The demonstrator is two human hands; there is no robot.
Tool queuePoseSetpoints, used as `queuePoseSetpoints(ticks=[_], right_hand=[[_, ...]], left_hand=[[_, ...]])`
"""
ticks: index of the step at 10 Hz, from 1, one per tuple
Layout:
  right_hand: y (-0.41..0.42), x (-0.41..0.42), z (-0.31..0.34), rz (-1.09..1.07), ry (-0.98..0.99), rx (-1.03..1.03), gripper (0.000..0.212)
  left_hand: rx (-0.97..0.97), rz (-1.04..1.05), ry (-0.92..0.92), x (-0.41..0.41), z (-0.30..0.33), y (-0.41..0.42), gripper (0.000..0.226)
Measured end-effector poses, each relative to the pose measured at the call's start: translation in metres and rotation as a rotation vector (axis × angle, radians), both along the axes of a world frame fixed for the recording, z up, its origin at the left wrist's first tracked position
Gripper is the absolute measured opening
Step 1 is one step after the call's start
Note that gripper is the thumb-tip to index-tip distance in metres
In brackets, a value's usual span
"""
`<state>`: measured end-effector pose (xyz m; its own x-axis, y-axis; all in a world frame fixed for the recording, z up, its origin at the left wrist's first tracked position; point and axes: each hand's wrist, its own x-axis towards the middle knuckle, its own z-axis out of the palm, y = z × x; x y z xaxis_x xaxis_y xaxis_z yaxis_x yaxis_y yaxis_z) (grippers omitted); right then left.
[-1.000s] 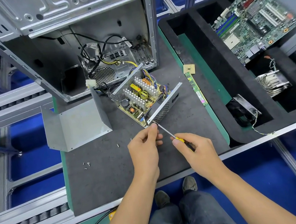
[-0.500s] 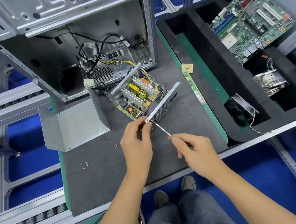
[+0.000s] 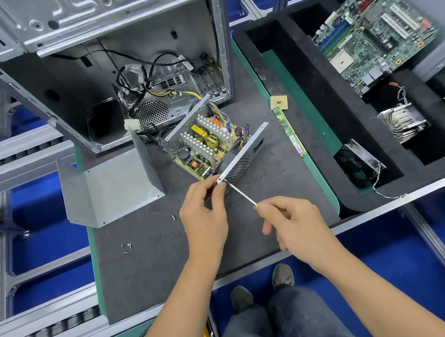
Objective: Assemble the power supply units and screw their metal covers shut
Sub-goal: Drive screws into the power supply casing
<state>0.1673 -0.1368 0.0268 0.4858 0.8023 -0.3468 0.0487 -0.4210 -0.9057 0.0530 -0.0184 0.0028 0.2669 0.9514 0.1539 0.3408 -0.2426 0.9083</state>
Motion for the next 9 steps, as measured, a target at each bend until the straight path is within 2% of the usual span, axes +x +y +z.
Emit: queuePoseSetpoints(ticks=[1, 2, 3, 4, 5, 6, 7, 8, 9], right_hand=[[-0.001, 0.000, 0.002, -0.013, 0.079, -0.037, 0.014], [-0.004, -0.006, -0.003, -0.070, -0.173, -0.012, 0.013], [-0.004, -0.012, -0.009, -0.003, -0.437, -0.025, 0.021], [0.002, -0.007, -0.002, -0.107, 0.518, -0.059, 0.035], [-0.002, -0.004, -0.003, -0.114, 0.673, -0.026, 0.033], [-0.009, -0.009, -0.011, -0.128, -0.116, 0.016, 0.015], [-0.010, -0.013, -0.019, -0.033, -0.889, 0.097, 0.018], [-0.001, -0.012, -0.011, -0.064, -0.018, 0.061, 0.042], [0.001, -0.003, -0.002, -0.189, 0.853, -0.056, 0.021]], left_hand=[[0.017, -0.002, -0.004, -0.001, -0.001, 0.000, 0.016], [0.021, 0.006, -0.009, 0.000, -0.001, -0.001, 0.017], [0.008, 0.013, -0.036, 0.000, -0.002, -0.002, 0.017], [0.018, 0.009, -0.027, 0.000, -0.002, -0.001, 0.016], [0.034, -0.011, -0.009, -0.001, -0.003, -0.001, 0.016], [0.041, -0.004, -0.006, 0.000, -0.001, -0.002, 0.016], [0.049, 0.011, -0.013, 0.001, -0.002, -0.004, 0.016], [0.060, 0.012, -0.008, 0.001, -0.002, -0.003, 0.016], [0.080, -0.015, -0.005, 0.001, -0.003, -0.002, 0.016]])
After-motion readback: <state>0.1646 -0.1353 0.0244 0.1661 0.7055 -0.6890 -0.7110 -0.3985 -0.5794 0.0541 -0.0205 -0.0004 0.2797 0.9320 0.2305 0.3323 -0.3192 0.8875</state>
